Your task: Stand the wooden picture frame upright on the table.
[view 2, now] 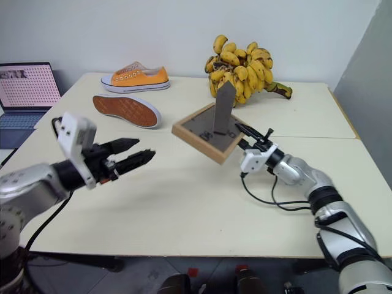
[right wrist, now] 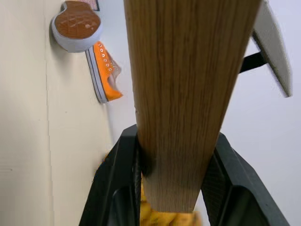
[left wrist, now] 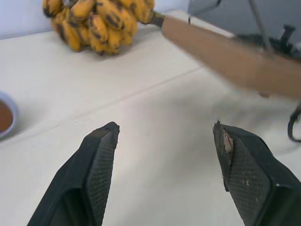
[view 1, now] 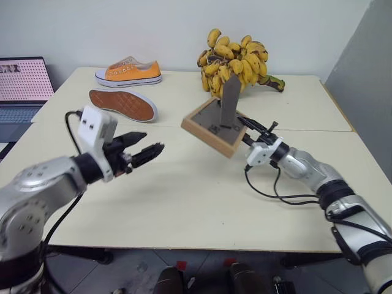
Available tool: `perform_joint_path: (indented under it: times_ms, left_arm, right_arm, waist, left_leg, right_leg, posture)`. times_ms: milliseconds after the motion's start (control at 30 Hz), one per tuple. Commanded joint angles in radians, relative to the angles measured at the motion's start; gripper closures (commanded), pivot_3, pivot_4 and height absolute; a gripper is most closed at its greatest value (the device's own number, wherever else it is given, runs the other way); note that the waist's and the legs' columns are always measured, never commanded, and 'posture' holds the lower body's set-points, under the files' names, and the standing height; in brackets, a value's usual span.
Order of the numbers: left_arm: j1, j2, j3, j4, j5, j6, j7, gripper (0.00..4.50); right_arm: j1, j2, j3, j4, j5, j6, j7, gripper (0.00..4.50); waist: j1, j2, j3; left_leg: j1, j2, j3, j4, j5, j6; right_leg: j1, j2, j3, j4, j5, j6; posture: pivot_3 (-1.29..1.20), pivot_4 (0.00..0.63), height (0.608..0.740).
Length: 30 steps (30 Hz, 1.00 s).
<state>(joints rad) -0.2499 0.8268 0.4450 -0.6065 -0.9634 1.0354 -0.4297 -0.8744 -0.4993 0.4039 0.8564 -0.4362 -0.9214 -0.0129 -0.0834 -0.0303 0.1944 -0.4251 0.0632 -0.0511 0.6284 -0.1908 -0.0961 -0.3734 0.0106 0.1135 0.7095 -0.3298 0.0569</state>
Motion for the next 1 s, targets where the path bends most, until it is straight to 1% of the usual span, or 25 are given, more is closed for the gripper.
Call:
perform_joint_path:
  times_ms: [33,100,133,233,367,467,600,833,900,933,1000]
  left_arm:
    - [0.1,0.009,0.082,-0.149,-0.046,-0.016,0.002,1.08]
    - [0.149,-0.005,0.096,-0.2,-0.059,-0.013,0.031,1.08]
    - [0.17,-0.009,0.106,-0.216,-0.067,-0.014,0.041,1.08]
    - [0.229,0.003,0.136,-0.242,-0.084,-0.021,0.047,1.08]
    - [0.324,0.031,0.201,-0.26,-0.084,-0.024,0.024,1.08]
    - [0.374,0.041,0.24,-0.247,-0.073,-0.041,0.011,1.08]
    - [0.399,0.049,0.251,-0.249,-0.08,-0.055,0.006,1.08]
    - [0.42,0.068,0.257,-0.248,-0.1,-0.067,0.003,1.08]
    - [0.409,0.075,0.249,-0.239,-0.103,-0.069,0.006,1.05]
    - [0.403,0.077,0.245,-0.235,-0.106,-0.07,0.007,1.05]
    - [0.382,0.077,0.234,-0.225,-0.119,-0.071,0.019,1.05]
  right_arm:
    - [0.039,0.138,-0.124,-0.145,0.524,0.345,0.463,3.08]
    - [0.09,0.212,-0.137,-0.297,0.767,0.652,0.669,3.08]
    - [0.119,0.232,-0.125,-0.363,0.843,0.779,0.748,3.08]
    - [0.173,0.247,-0.124,-0.478,0.926,1.009,0.856,3.08]
    - [0.211,0.258,-0.137,-0.532,0.955,1.183,0.906,3.08]
    - [0.235,0.272,-0.14,-0.543,0.945,1.238,0.923,3.08]
    - [0.255,0.277,-0.15,-0.548,0.923,1.259,0.938,3.08]
    - [0.257,0.296,-0.162,-0.44,0.839,1.2,0.92,3.08]
    - [0.259,0.303,-0.173,-0.437,0.832,1.208,0.914,2.53]
    - [0.26,0.305,-0.176,-0.438,0.826,1.207,0.913,2.4]
    - [0.262,0.306,-0.177,-0.445,0.806,1.196,0.913,1.89]
  waist:
    - [0.012,-0.001,0.001]
    - [0.018,-0.001,0.001]
    - [0.019,-0.001,0.001]
    - [0.024,0.0,0.001]
    - [0.027,0.003,0.003]
    - [0.029,0.002,0.003]
    - [0.029,0.002,0.003]
    - [0.026,0.002,0.003]
    - [0.026,0.002,0.003]
    - [0.027,0.002,0.003]
    - [0.027,0.002,0.003]
  left_leg:
    - [0.001,0.0,-0.001,0.0,0.0,0.0]
    - [0.001,-0.001,-0.005,0.0,0.0,0.0]
    - [0.001,0.0,-0.006,0.0,0.0,0.0]
    - [0.001,0.001,-0.009,-0.001,0.0,0.0]
    - [0.001,0.002,-0.01,-0.002,0.0,0.0]
    - [0.001,0.002,-0.01,-0.002,0.0,0.0]
    - [0.001,0.002,-0.009,-0.002,0.0,0.0]
    - [0.001,0.002,-0.009,-0.003,0.0,0.0]
    - [0.001,0.002,-0.009,-0.003,0.0,0.0]
    - [0.001,0.002,-0.009,-0.003,0.0,0.0]
    - [0.001,0.002,-0.009,-0.003,0.0,0.0]
  right_leg:
    - [0.002,0.0,-0.002,0.0,0.0,0.0]
    - [0.003,-0.001,-0.006,0.0,0.0,0.0]
    - [0.004,-0.001,-0.007,0.0,0.0,0.0]
    - [0.003,-0.001,-0.012,0.003,-0.003,-0.005]
    - [0.001,0.001,-0.014,0.005,-0.004,-0.007]
    - [0.001,0.001,-0.014,0.004,-0.004,-0.007]
    - [0.0,0.001,-0.014,0.004,-0.004,-0.007]
    - [0.0,0.001,-0.013,0.003,-0.005,-0.007]
    - [0.0,0.002,-0.013,0.003,-0.005,-0.007]
    - [0.0,0.001,-0.013,0.003,-0.005,-0.007]
    - [0.0,0.001,-0.013,0.003,-0.005,-0.007]
  posture:
    - [0.0,0.15,0.74]
    - [0.0,0.15,0.74]
    - [0.0,0.15,0.74]
    - [0.0,0.15,0.74]
    - [0.0,0.15,0.74]
    - [0.0,0.15,0.74]
    - [0.0,0.15,0.74]
    - [0.0,0.15,0.74]
    - [0.0,0.15,0.74]
    - [0.0,0.15,0.74]
    - [0.0,0.15,0.74]
